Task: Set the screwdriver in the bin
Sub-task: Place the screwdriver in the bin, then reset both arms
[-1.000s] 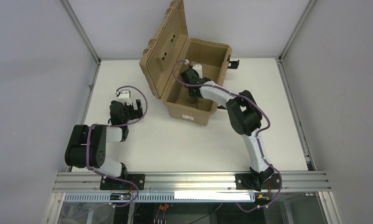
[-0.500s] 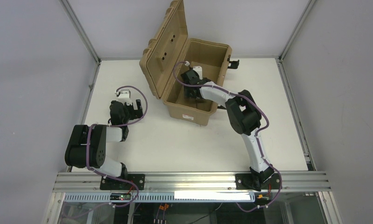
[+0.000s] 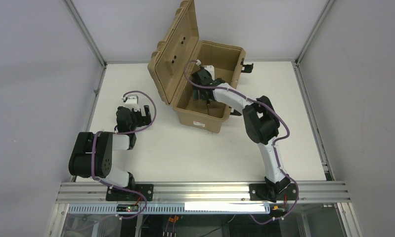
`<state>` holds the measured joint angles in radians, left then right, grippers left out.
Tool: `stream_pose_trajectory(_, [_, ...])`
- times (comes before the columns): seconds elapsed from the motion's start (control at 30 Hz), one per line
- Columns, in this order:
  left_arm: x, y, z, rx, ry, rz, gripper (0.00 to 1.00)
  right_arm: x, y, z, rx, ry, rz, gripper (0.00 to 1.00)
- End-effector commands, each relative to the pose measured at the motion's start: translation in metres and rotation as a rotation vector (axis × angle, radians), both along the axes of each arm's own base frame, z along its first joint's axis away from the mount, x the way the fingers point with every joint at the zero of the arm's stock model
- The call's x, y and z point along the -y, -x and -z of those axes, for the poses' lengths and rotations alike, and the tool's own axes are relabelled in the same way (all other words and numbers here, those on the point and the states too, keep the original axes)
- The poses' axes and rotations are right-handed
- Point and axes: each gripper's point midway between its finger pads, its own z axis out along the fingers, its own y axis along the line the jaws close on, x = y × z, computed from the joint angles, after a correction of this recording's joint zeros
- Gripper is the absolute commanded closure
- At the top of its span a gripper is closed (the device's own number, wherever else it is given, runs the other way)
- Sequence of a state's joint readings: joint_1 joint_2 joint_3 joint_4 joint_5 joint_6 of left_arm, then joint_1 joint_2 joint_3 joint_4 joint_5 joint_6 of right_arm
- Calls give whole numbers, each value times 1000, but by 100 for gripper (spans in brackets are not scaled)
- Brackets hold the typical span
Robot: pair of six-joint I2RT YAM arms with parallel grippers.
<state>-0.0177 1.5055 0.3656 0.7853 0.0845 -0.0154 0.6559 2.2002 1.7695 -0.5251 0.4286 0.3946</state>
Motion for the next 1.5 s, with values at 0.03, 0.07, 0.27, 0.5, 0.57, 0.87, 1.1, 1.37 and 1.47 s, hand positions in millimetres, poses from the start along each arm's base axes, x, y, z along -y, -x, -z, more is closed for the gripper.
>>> stream_pose_trajectory(0.03, [-2, -6, -11, 42, 12, -2, 1, -2, -12, -107, 168, -94, 7, 1])
stream_pose_trajectory(0.07, [-2, -6, -11, 43, 12, -2, 1, -1, -12, -116, 179, -95, 2, 1])
stream_pose_trajectory(0.27, [-2, -6, -11, 42, 12, -2, 1, 5, -11, -182, 253, -85, -33, 1])
stream_pose_trajectory(0.5, [-2, -6, -11, 43, 12, -2, 1, 12, -5, -247, 324, -96, -70, 1])
stream_pose_trajectory(0.57, [-2, -6, -11, 43, 12, -2, 1, 14, -2, -262, 342, -98, -78, 1])
stream_pose_trajectory(0.87, [-2, -6, -11, 43, 12, -2, 1, 24, 14, -311, 409, -75, -169, 1])
stream_pose_trajectory(1.1, [-2, -6, -11, 43, 12, -2, 1, 54, 21, -317, 387, -45, -173, 1])
stream_pose_trajectory(1.37, [-2, -6, -11, 42, 12, -2, 1, 113, 23, -319, 369, -86, -146, 1])
stream_pose_trajectory(1.47, [-2, -6, -11, 43, 12, -2, 1, 139, 25, -321, 374, -104, -131, 1])
